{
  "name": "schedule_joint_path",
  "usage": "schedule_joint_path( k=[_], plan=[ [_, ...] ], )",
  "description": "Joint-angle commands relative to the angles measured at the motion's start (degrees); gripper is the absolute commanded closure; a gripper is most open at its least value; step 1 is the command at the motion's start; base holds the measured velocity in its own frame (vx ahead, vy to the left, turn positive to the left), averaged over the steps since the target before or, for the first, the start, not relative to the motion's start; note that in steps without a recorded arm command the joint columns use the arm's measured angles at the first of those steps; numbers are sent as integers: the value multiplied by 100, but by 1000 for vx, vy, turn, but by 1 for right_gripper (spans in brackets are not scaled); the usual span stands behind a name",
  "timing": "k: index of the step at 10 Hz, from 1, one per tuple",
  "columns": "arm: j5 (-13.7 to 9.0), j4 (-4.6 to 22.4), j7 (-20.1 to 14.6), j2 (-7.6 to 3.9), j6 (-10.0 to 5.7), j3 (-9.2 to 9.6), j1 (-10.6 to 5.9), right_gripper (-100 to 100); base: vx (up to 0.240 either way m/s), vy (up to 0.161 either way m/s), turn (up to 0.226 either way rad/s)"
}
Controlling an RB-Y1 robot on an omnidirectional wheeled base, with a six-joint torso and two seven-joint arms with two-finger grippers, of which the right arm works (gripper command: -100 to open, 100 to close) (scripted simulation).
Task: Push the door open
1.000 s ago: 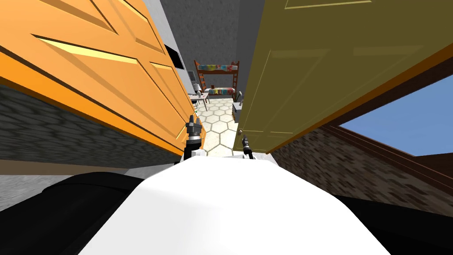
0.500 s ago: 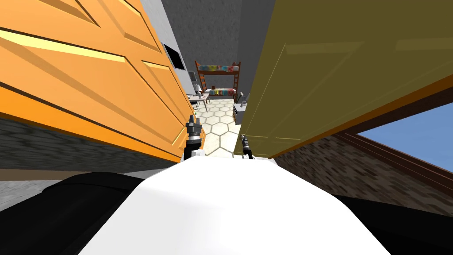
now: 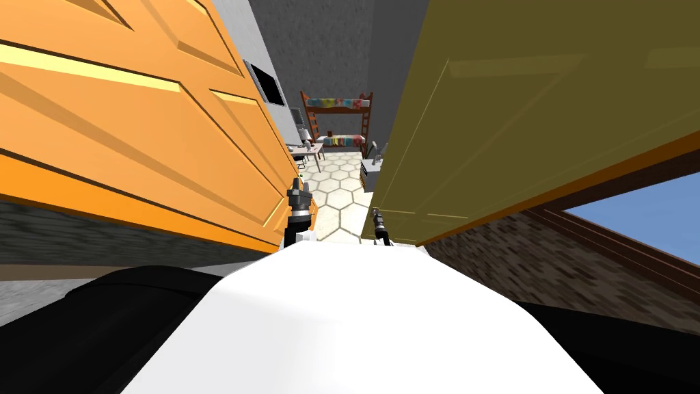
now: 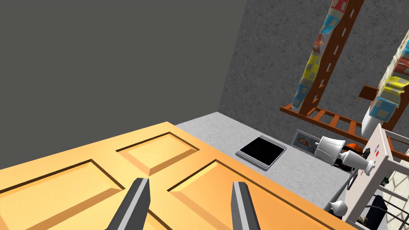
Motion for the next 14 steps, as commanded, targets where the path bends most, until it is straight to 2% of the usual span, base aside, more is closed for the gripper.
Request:
schedule_joint_path(
  k=[1, 3, 4, 8, 9, 13, 14],
  plan=[
    [-1, 0, -2, 1, -7, 0, 6, 100, -9, 0, -1],
    [-1, 0, -2, 1, -7, 0, 6, 100, -3, 0, -1],
    [-36, 11, 19, -63, 7, -62, 14, 100, 95, 15, -20],
    [-100, 12, 51, -152, 7, -174, 16, 100, 160, 46, -31],
    [-159, 14, 81, -216, 7, -276, 18, 100, 160, 51, -48],
    [-283, 17, 143, -315, 8, -491, 22, 100, 188, 42, -65],
    [-283, 17, 143, -315, 8, -491, 22, 100, 130, 9, -47]
  ],
)
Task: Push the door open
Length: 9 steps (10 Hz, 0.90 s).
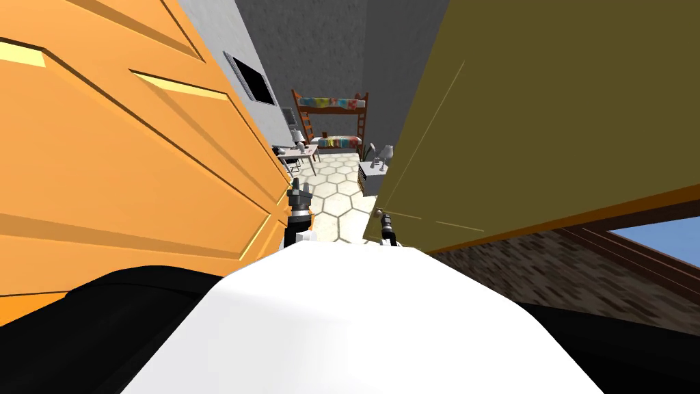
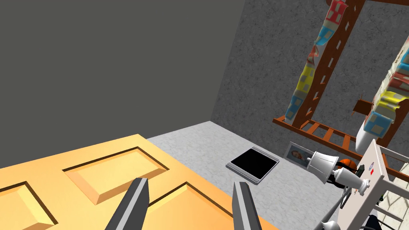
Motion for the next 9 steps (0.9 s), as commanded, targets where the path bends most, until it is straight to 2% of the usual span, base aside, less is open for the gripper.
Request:
schedule_joint_path(
  k=[1, 4, 7, 8, 9],
  plan=[
    [-37, -28, 9, 11, 9, -34, 13, -100, -60, 75, -82],
    [-94, -73, 23, 72, 24, -88, 34, -100, -188, 132, -67],
    [-161, -124, 39, 210, 41, -149, 59, -100, -215, 128, -73],
    [-146, -108, 37, 179, 37, -137, 50, -100, -93, 48, -18],
    [-157, -95, 44, 139, 7, -152, 60, -100, 84, -8, 29]
  ],
)
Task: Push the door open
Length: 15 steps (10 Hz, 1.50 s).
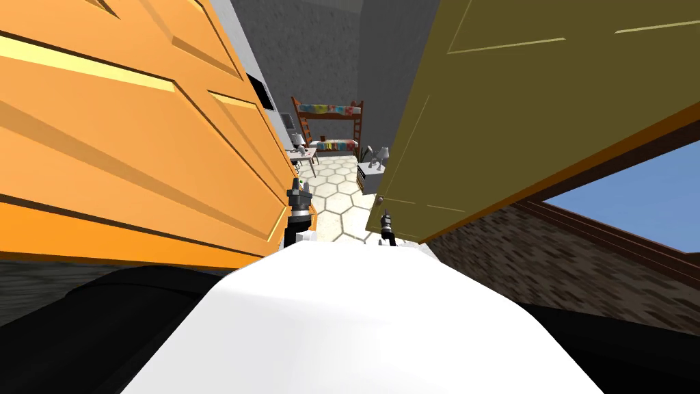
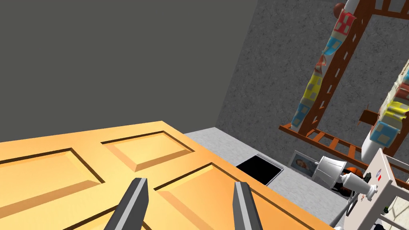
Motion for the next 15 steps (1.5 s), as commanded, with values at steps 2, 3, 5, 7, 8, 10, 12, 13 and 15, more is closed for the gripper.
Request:
schedule_joint_path(
  k=[2, 3, 5, 7, 8, 10, 12, 13, 15],
  plan=[
    [-11, 7, 10, -49, -35, -21, 2, -100, 181, -3, 22],
    [-17, 15, 14, -62, -55, -30, 7, -100, 210, -26, 26],
    [-28, 30, 22, -72, -99, -50, 18, -100, 195, -30, 33],
    [-41, 49, 32, -51, -151, -74, 31, -100, 231, -37, 31],
    [-45, 55, 35, -36, -168, -82, 35, -100, 212, -40, 38],
    [-47, 65, 35, -25, -181, -85, 36, -100, 147, -16, 14],
    [-47, 65, 35, -25, -181, -85, 36, 100, -27, 4, 3],
    [-47, 65, 35, -25, -181, -85, 36, 100, -23, 2, 4],
    [-47, 65, 35, -25, -181, -85, 36, 100, -10, 2, -1]
  ],
)
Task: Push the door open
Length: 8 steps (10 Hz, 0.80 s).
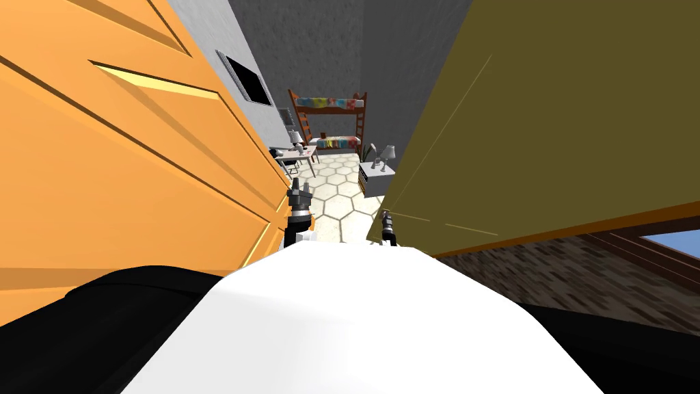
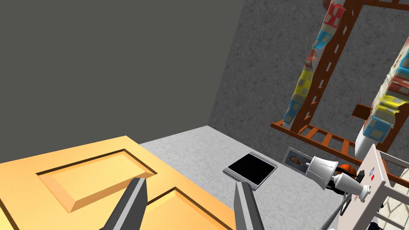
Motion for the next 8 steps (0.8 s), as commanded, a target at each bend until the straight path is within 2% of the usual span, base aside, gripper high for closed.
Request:
schedule_joint_path(
  k=[1, 5, 8],
  plan=[
    [-3, -10, -4, -3, -13, -4, -7, 100, 0, 0, 0],
    [-124, 20, 60, -132, 9, -215, -4, 100, 160, 24, -38],
    [-181, 29, 88, -175, 12, -313, -7, 100, 190, 11, -35]
  ],
)
